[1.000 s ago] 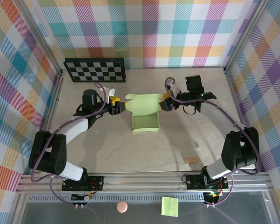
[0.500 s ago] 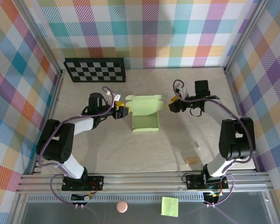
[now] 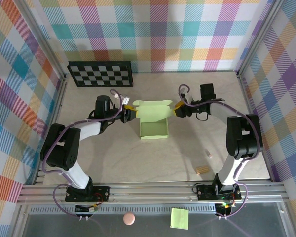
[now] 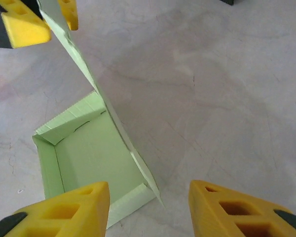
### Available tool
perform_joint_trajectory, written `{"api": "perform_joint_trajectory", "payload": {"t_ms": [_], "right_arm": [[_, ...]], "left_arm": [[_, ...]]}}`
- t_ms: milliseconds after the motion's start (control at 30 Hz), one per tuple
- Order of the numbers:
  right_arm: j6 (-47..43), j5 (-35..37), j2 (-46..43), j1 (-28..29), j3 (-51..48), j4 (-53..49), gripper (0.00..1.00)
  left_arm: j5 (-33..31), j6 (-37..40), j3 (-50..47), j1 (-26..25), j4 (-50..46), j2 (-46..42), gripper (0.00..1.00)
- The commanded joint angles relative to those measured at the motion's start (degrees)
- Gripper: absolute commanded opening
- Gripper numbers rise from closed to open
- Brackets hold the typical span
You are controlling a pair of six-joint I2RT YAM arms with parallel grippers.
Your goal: Fold the paper box
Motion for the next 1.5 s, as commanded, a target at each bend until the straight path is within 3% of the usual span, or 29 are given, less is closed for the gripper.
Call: {"api": "perform_joint_trajectory", "payload": {"t_ms": [0,733,900,1100,1467], "right_arm": [[-3.7,-3.15,1.26,0.43,2.15,-2.65,0.45],[-9.58,-3.12,4.66,2.3,7.9,-8.97,0.27],[-9.38,-3.1,4.51,2.46,7.94,-8.74,0.18],[-9.1,-3.46,4.23,2.69,8.1,-8.68,0.0],[-5.94,-0.74,2.17,3.41,6.88,-7.03,0.0]], "left_arm": [[0.53,1.33,1.6,-0.5,0.31,1.01,0.41],[1.06,3.99,4.13,-1.1,-3.46,2.31,0.19],[0.62,4.53,4.46,-1.38,-4.34,1.99,0.19],[0.18,5.24,4.69,-1.73,-5.27,1.56,0.16],[-2.82,6.91,5.69,-2.87,-7.94,0.79,0.07]]}}
